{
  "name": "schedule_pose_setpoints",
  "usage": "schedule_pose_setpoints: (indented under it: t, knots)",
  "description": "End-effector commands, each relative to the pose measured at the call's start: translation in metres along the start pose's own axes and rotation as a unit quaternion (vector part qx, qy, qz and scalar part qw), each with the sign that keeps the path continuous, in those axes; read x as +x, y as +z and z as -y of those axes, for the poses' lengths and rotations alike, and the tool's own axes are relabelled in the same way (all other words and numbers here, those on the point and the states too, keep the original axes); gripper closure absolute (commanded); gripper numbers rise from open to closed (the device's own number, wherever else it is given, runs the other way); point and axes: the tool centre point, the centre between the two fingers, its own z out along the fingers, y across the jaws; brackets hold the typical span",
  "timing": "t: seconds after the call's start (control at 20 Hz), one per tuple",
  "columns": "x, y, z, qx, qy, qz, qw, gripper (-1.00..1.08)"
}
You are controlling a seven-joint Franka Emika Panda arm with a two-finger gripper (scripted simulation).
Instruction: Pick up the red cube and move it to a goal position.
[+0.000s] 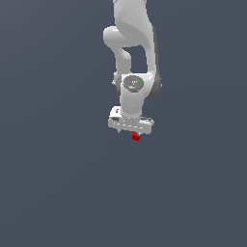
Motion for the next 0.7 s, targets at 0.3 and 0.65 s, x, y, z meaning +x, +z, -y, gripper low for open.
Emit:
schedule_pose_setpoints:
  t: [0.3,0.65]
  knots:
    - [-0.027,0.046,0.026,0.004,0.067,0.000,0.9978,-0.92]
    - [-0.035,0.064,0.037,0.006,0.092,0.001,0.9957,-0.92]
